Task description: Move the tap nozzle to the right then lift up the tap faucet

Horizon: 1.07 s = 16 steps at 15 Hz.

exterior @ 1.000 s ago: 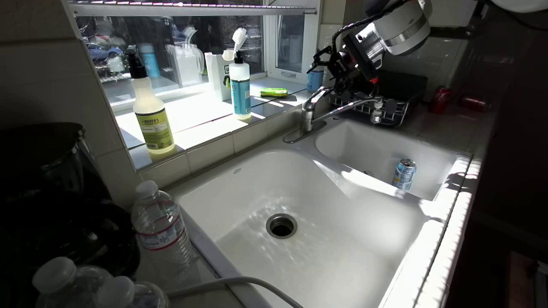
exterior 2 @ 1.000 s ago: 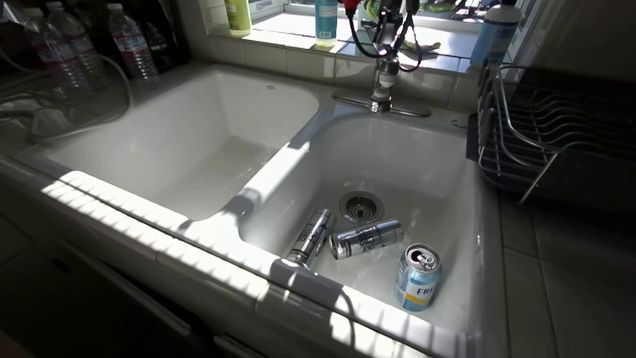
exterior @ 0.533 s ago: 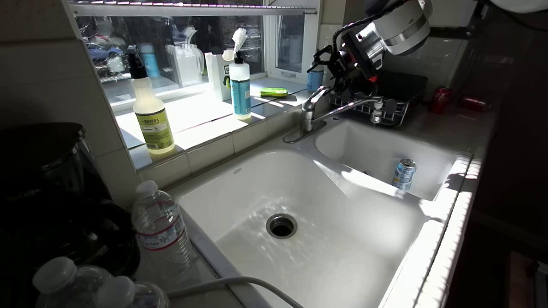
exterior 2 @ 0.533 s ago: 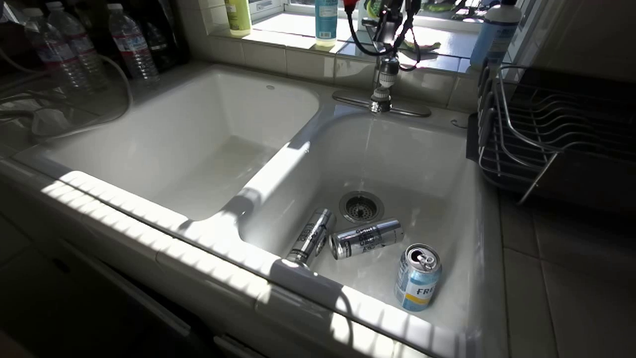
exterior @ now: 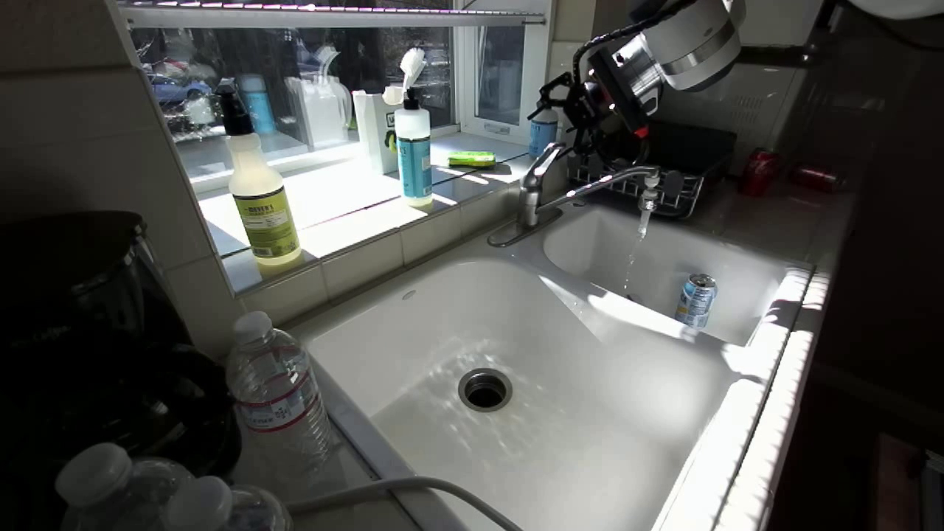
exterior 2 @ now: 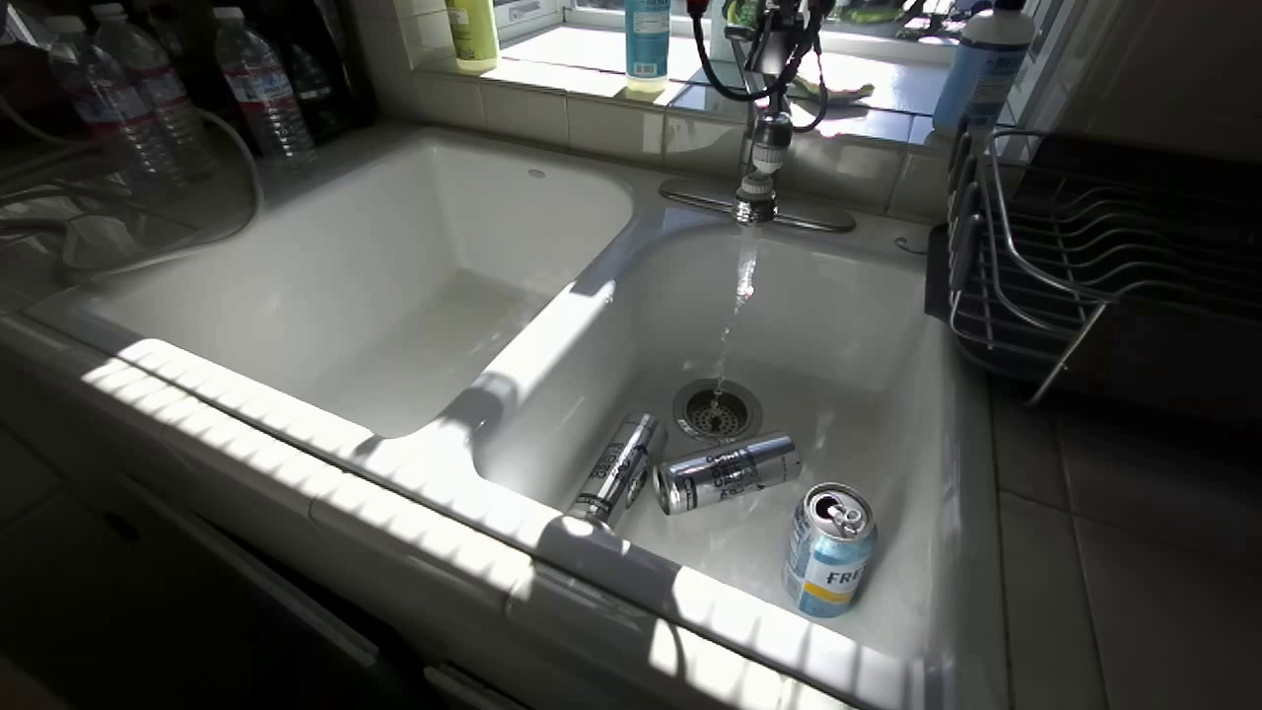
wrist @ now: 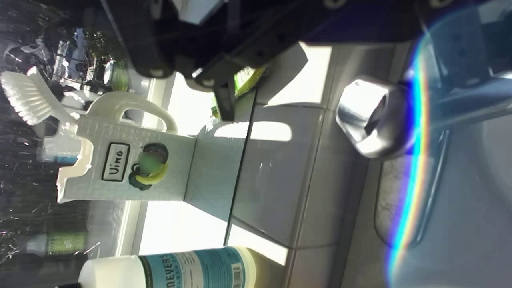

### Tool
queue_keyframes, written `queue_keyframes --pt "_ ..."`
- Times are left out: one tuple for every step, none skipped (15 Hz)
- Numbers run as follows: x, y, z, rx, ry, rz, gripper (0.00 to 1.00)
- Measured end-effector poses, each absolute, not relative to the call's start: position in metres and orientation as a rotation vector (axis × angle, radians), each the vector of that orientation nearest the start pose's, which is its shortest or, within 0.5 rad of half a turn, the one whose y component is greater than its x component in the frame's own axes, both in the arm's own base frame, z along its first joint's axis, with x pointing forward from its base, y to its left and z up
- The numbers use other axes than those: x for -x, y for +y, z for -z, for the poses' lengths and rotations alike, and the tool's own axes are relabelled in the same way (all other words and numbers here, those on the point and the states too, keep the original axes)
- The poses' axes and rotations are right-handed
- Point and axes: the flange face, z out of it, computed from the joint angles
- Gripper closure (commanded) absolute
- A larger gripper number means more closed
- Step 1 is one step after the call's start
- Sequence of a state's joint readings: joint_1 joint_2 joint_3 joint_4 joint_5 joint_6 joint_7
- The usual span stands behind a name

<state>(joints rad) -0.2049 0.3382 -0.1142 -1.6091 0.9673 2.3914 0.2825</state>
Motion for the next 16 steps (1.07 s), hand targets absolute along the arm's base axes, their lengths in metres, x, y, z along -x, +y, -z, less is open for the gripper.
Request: queue_keyframes --pt "-0.668 -0.202 -0.488 1.946 1.286 0.537 0.0" --pt "-0.668 -0.202 -0.491 1.945 1.281 0.544 0.0" --pt "-0.669 -0.203 -0.494 1.945 1.277 0.55 0.0" --pt "-0.669 -0.203 -0.497 1.944 1.274 0.557 0.0" --pt "-0.67 -0.203 -0.498 1.947 1.275 0.558 0.0" --pt "-0.67 -0.202 -0.499 1.953 1.278 0.557 0.0" --pt "-0.67 -0.202 -0.5 1.963 1.278 0.558 0.0" --pt "-0.671 -0.2 -0.502 1.979 1.279 0.56 0.0" --pt "-0.671 -0.199 -0.504 2.003 1.279 0.563 0.0" --pt "-0.672 -0.197 -0.508 2.028 1.28 0.57 0.0" --pt "-0.672 -0.195 -0.514 2.059 1.277 0.581 0.0" --pt "-0.672 -0.195 -0.521 2.097 1.27 0.6 0.0" --pt "-0.672 -0.196 -0.529 2.129 1.26 0.628 0.0" --pt "-0.673 -0.195 -0.545 2.15 1.238 0.668 0.0" --pt "-0.674 -0.192 -0.563 2.174 1.213 0.706 0.0" --pt "-0.674 -0.188 -0.579 2.21 1.185 0.725 0.0"
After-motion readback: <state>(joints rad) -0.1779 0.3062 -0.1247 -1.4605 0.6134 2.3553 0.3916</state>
